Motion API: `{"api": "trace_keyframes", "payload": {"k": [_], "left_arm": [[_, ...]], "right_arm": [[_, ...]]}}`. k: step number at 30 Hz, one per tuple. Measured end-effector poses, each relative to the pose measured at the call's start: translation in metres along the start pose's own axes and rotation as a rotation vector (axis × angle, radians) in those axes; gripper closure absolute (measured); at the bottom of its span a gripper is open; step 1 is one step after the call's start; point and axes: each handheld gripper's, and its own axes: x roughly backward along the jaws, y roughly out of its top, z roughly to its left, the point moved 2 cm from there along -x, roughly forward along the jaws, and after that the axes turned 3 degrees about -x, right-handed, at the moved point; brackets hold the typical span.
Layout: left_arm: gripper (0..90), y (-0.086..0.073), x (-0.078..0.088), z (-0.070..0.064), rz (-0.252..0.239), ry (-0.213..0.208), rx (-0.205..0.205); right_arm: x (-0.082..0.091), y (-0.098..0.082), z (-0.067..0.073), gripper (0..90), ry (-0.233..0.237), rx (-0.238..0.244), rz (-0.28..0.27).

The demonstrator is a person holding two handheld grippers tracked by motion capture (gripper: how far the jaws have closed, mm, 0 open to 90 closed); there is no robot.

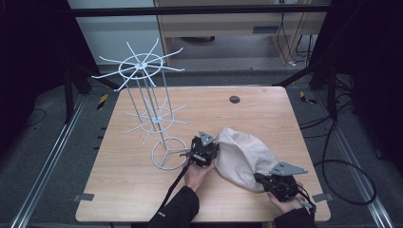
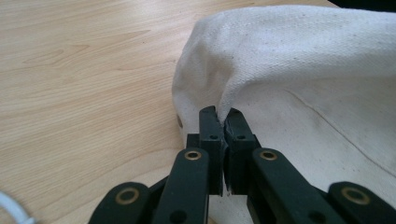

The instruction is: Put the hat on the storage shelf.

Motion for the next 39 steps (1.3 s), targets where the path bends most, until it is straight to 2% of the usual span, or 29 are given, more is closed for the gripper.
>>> {"api": "trace_keyframes", "payload": {"k": [5, 10, 11, 12, 15, 16, 17, 18, 19, 20, 21, 22, 24, 25, 26, 27, 31, 34, 37, 39], "left_arm": [[86.6, 0.002, -0.004, 0.001, -0.005, -0.009, 0.004], [74.7, 0.002, 0.004, 0.002, -0.009, -0.023, -0.024], [74.7, 0.002, 0.008, 0.002, -0.013, -0.036, -0.031], [70.3, 0.001, 0.012, 0.002, -0.021, -0.046, -0.039], [64.2, -0.004, 0.035, 0.004, -0.028, -0.085, -0.093], [62.8, -0.005, 0.042, 0.004, -0.032, -0.086, -0.109], [61.2, -0.005, 0.042, 0.004, -0.032, -0.086, -0.109], [59.3, -0.007, 0.054, 0.004, -0.039, -0.090, -0.138], [58.0, -0.007, 0.054, 0.004, -0.039, -0.090, -0.138], [57.0, -0.009, 0.067, 0.004, -0.041, -0.089, -0.172], [56.0, -0.011, 0.073, 0.005, -0.036, -0.094, -0.184], [55.6, -0.011, 0.073, 0.005, -0.036, -0.094, -0.184], [54.7, -0.017, 0.091, 0.008, -0.046, -0.094, -0.203], [54.2, -0.017, 0.091, 0.008, -0.046, -0.094, -0.203], [53.6, -0.023, 0.102, 0.011, -0.047, -0.097, -0.206], [53.1, -0.023, 0.102, 0.011, -0.047, -0.097, -0.206], [52.0, -0.038, 0.121, 0.020, -0.040, -0.089, -0.222], [50.9, -0.046, 0.131, 0.027, -0.046, -0.075, -0.217], [48.5, -0.058, 0.144, 0.041, -0.038, -0.049, -0.202], [47.4, -0.061, 0.147, 0.045, -0.035, -0.040, -0.197]], "right_arm": [[-0.001, -0.001, 0.002, 88.9, 0.014, -0.018, 0.005], [0.001, 0.000, 0.000, 85.7, 0.010, -0.012, -0.012], [0.003, 0.001, 0.000, 83.3, 0.005, -0.012, -0.022], [0.008, 0.003, -0.002, 79.2, -0.010, -0.004, -0.049], [0.014, 0.008, -0.004, 73.8, -0.025, -0.002, -0.088], [0.016, 0.010, -0.005, 71.7, -0.025, -0.003, -0.098], [0.016, 0.010, -0.005, 71.7, -0.025, -0.003, -0.098], [0.019, 0.014, -0.007, 67.9, -0.036, -0.001, -0.106], [0.019, 0.014, -0.007, 67.9, -0.036, -0.001, -0.106], [0.022, 0.018, -0.008, 65.2, -0.036, 0.000, -0.115], [0.023, 0.020, -0.008, 63.8, -0.037, 0.002, -0.117], [0.023, 0.020, -0.008, 63.8, -0.037, 0.002, -0.117], [0.025, 0.028, -0.008, 60.3, -0.032, -0.001, -0.117], [0.025, 0.028, -0.008, 60.3, -0.032, -0.001, -0.117], [0.025, 0.032, -0.007, 58.6, -0.027, -0.003, -0.110], [0.025, 0.034, -0.007, 57.8, -0.024, -0.001, -0.110], [0.024, 0.040, -0.005, 55.3, -0.013, 0.001, -0.092], [0.021, 0.047, -0.003, 53.9, -0.020, 0.018, -0.076], [0.014, 0.058, 0.001, 51.0, -0.019, 0.044, -0.056], [0.013, 0.061, 0.002, 50.5, -0.020, 0.048, -0.051]]}}
